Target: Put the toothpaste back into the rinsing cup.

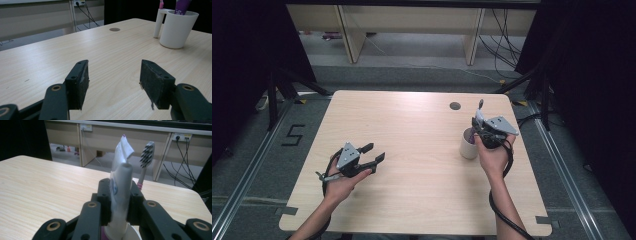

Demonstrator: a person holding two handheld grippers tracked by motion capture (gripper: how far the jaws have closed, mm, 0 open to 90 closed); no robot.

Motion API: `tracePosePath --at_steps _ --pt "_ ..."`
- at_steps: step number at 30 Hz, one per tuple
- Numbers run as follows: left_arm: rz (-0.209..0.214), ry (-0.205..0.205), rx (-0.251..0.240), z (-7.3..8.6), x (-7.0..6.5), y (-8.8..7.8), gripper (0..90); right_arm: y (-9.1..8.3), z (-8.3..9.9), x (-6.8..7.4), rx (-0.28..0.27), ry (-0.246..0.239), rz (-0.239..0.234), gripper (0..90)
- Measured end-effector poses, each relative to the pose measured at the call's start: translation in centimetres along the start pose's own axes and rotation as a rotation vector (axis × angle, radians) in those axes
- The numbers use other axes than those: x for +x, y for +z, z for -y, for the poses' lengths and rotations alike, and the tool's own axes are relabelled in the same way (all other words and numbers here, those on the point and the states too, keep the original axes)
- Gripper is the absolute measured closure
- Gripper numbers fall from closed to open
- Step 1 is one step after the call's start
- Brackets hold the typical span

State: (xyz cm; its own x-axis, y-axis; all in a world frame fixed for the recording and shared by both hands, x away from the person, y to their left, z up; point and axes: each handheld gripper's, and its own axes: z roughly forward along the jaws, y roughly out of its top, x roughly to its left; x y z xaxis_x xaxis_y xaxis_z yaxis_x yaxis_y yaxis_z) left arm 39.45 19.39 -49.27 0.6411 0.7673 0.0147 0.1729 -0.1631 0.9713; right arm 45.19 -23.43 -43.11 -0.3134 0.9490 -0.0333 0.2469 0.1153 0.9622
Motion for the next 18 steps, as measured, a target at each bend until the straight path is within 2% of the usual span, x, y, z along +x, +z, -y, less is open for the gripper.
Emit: tracePosePath --at_steps 7,8,9,10,16,18 --pt "0.008 -0.004 -0.013 0.05 -0.03 0.13 40.3 -0.32 -0.14 -0.03 0.022 -0.014 0.006 76.0" --pt "0.007 -0.004 -0.013 0.06 -0.04 0.14 40.3 -0.44 -0.09 0.09 0.032 0.001 0.006 75.7" --pt "-0.001 0.001 0.001 0.02 -0.07 0.04 40.3 -0.49 -0.08 0.02 0.028 -0.009 0.012 75.6" --pt "0.000 -0.001 0.000 0.04 -0.10 0.07 40.3 -0.55 -0.03 0.16 0.031 0.008 0.011 75.5" --pt "0.001 0.000 0.001 0.02 -0.11 0.09 40.3 -0.57 -0.03 0.21 0.034 0.006 0.003 74.5" --pt "0.002 0.000 -0.001 0.03 -0.10 0.09 40.2 -0.64 -0.04 0.21 0.051 0.017 0.006 73.8"
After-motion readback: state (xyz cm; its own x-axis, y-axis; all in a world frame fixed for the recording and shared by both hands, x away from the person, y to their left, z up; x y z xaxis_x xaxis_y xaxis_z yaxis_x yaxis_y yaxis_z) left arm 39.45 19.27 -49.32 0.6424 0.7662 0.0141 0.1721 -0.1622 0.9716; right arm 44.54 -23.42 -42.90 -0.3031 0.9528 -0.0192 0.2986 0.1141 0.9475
